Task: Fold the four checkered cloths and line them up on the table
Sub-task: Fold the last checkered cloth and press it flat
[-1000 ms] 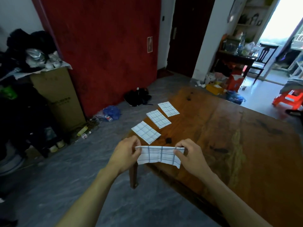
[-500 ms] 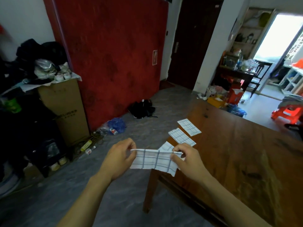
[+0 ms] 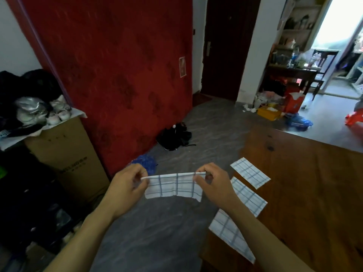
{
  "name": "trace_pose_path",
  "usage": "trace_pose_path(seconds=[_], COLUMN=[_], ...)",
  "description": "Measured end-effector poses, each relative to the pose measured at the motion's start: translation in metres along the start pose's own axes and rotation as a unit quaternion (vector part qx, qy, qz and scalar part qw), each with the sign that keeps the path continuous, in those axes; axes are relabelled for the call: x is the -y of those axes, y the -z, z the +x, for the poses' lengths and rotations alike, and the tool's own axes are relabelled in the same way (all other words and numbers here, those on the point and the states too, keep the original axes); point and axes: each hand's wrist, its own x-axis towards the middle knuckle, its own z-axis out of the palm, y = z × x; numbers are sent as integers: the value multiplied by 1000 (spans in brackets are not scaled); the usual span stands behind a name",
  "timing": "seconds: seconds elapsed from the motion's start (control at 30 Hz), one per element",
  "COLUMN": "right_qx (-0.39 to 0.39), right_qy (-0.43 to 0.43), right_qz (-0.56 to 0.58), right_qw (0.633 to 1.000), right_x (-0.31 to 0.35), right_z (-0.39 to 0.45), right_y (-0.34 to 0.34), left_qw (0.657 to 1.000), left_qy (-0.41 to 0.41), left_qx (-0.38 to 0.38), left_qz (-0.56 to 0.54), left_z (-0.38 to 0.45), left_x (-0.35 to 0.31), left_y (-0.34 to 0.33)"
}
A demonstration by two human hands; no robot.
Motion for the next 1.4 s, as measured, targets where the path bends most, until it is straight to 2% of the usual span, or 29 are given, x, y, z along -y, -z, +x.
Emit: trace_pose_path(seconds=[0.27, 0.53, 0.67, 0.9, 1.07, 1.23, 1.4], right_qx=[-40, -133, -211, -313, -380, -438, -489], right_qy=[-127, -187, -187, -241, -262, -281, -317], right_qz=[-19, -26, -28, -29, -36, -23, -29], right_qw=[991, 973, 959, 918, 886, 853, 812], right_x=[-39, -61, -55, -81, -122, -158, -183], right_z=[89, 177, 216, 224, 242, 251, 248], right_y=[-12, -26, -21, -4, 27, 70, 93], left_qw=[992, 971, 958, 916, 884, 866, 854], left_qy=[-16, -56, -100, -157, -140, -155, -172], left_qx=[94, 158, 182, 282, 356, 395, 417], left_qz=[-77, -168, -197, -237, -268, -265, -258], left_z=[121, 267, 335, 407, 452, 509, 531], left_x=[64, 123, 132, 123, 92, 37, 2], left_y=[-36, -75, -87, -152, -210, -263, -317])
